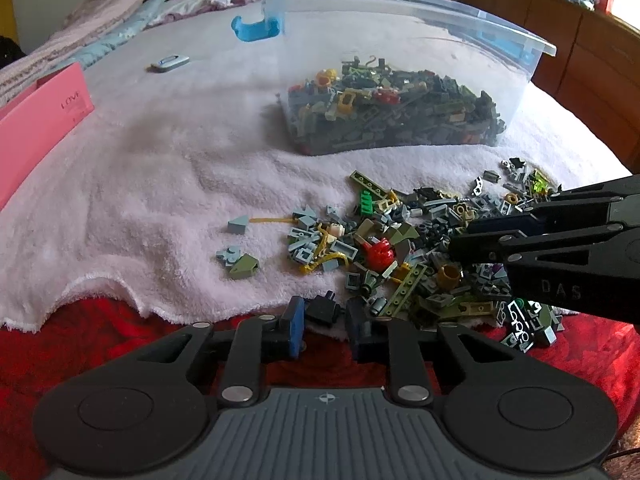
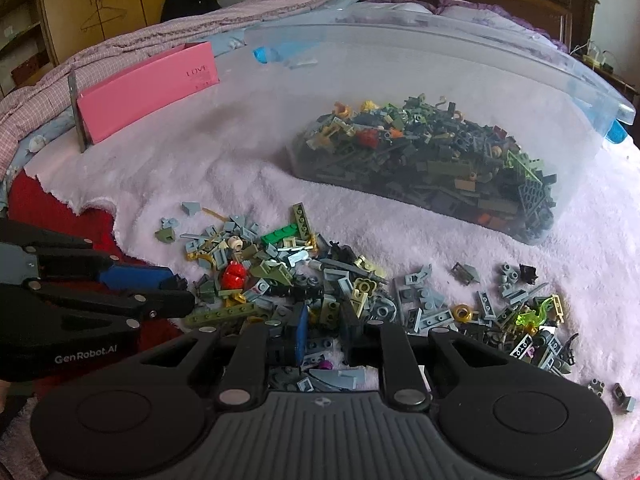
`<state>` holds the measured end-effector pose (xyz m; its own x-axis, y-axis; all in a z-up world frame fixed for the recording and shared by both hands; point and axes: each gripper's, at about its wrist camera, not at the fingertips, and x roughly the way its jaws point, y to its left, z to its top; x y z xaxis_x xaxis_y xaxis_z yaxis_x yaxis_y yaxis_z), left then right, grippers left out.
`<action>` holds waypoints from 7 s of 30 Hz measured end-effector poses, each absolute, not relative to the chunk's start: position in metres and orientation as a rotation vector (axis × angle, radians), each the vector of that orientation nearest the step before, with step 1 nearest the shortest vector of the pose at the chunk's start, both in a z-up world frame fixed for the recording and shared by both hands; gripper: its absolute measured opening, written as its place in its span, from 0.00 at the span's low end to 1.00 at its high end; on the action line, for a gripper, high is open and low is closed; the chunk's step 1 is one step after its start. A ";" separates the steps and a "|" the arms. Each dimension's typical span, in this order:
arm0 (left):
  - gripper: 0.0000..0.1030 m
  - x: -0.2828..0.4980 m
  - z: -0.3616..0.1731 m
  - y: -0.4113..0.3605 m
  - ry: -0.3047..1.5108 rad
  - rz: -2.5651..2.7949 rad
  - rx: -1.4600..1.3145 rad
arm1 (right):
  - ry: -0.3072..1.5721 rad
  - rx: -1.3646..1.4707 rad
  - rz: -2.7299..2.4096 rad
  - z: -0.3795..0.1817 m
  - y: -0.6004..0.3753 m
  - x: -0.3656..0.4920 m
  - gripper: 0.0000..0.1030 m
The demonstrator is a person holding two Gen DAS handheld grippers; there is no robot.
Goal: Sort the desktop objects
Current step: 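Grasp a black Lego piece with the left tool while right grasps a grey piece, then carry both held pieces over the clear bin and open both tools, then move both open tools back down to the loose Lego pile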
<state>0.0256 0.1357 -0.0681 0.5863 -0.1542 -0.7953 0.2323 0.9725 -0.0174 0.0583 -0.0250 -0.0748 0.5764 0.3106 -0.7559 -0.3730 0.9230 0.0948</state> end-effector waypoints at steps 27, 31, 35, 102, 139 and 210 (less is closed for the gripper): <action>0.23 0.020 -0.069 0.124 0.925 -0.259 0.123 | 0.900 -0.064 0.351 -0.078 -0.047 0.037 0.17; 0.22 0.019 -0.069 0.122 0.924 -0.257 0.138 | 0.899 -0.046 0.349 -0.079 -0.050 0.037 0.16; 0.20 0.018 -0.066 0.123 0.920 -0.256 0.136 | 0.892 -0.040 0.345 -0.078 -0.051 0.036 0.14; 0.20 0.020 0.009 0.096 0.759 -0.327 0.108 | 0.729 -0.026 0.348 -0.017 -0.065 0.025 0.15; 0.20 0.106 0.074 0.061 0.525 -0.346 0.192 | 0.497 -0.121 0.330 0.079 -0.083 0.105 0.15; 0.45 0.014 -0.051 0.096 0.902 -0.263 0.216 | 0.878 -0.067 0.267 -0.058 -0.093 -0.011 0.30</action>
